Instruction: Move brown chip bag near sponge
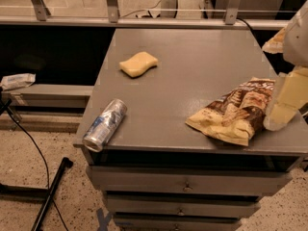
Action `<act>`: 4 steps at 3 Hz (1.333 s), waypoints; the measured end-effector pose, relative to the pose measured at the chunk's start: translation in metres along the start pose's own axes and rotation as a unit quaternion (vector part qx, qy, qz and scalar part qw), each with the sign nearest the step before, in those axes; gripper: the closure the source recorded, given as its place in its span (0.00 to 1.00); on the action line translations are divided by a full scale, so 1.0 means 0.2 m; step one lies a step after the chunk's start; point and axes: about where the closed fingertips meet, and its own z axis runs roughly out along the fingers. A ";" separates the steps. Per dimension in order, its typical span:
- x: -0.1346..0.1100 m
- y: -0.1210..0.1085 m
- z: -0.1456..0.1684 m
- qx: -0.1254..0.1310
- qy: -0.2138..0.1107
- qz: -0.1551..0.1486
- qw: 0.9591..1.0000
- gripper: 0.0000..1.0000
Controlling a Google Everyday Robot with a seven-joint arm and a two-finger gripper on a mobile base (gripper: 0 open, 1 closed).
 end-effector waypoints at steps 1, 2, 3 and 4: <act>0.00 0.00 0.00 0.000 0.000 0.000 1.000 0.00; 0.06 -0.02 0.10 0.007 -0.014 -0.011 1.000 0.00; 0.13 -0.01 0.30 0.015 -0.042 -0.034 0.998 0.00; 0.16 -0.01 0.50 0.022 -0.057 -0.060 0.996 0.00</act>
Offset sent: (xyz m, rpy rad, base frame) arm 0.0217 -0.0335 -0.0752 0.0562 -0.0634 0.0883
